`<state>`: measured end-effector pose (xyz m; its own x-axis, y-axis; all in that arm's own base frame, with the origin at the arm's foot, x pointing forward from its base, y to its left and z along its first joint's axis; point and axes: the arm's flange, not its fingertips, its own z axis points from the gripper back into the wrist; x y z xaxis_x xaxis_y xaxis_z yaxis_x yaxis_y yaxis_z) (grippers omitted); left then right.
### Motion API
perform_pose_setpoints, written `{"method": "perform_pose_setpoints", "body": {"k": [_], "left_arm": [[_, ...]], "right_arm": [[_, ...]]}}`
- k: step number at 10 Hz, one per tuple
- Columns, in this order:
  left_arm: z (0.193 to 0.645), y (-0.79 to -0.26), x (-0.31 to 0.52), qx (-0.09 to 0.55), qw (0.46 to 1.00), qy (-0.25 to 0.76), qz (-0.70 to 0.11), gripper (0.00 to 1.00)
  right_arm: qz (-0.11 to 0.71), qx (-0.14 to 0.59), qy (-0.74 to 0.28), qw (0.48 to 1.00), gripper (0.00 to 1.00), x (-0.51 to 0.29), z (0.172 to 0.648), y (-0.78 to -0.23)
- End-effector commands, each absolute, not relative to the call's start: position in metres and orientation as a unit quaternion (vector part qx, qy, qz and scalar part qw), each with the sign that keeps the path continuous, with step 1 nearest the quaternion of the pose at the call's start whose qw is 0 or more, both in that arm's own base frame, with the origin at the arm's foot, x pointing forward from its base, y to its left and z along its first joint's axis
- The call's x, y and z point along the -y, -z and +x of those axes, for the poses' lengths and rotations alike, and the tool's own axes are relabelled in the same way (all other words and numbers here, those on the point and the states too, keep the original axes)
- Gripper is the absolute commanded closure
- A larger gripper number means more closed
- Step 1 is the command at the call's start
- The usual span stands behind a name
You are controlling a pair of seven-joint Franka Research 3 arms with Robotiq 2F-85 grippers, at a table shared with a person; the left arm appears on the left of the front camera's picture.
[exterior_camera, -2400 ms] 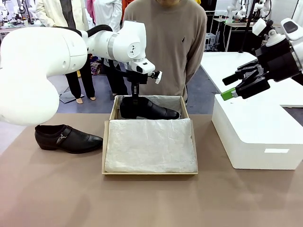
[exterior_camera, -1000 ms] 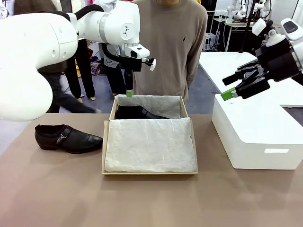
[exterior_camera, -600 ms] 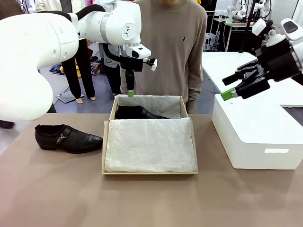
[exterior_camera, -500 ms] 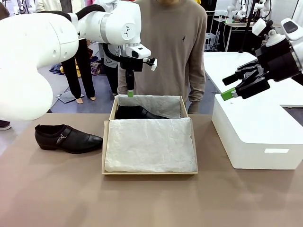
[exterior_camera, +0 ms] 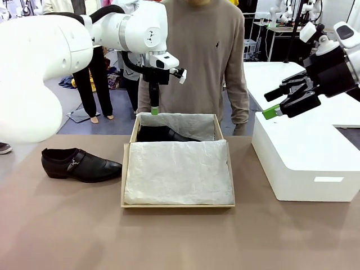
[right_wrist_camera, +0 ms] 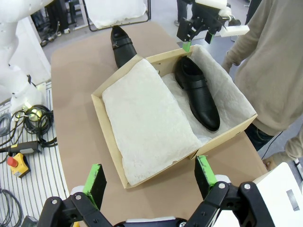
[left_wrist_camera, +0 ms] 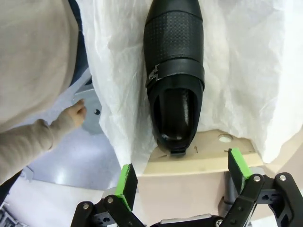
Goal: Pack the shoes into the box.
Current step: Place the other shoe of the Shoes into the Shoes Box.
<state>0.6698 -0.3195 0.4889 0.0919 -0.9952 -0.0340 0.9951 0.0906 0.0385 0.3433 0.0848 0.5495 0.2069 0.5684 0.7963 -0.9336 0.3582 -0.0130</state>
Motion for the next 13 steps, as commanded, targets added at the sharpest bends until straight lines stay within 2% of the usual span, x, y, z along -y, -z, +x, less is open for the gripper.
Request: {"method": "perform_pose_setpoints", "body": {"k": [1, 8, 13], "left_arm": [[0.629, -0.508, 0.286, 0.019, 0.726, 0.687, 0.024, 0.00], [0.542, -0.514, 0.170, 0.038, 0.679, 0.731, 0.057, 0.00], [0.554, -0.499, 0.119, 0.075, 0.682, 0.727, 0.021, 0.00]], "right_arm": [[0.251, 0.384, -0.517, 0.723, 0.00, -0.086, 0.347, -0.548], [0.251, 0.384, -0.517, 0.723, 0.00, -0.086, 0.347, -0.548], [0.251, 0.384, -0.517, 0.723, 0.00, -0.086, 0.347, -0.548]]}}
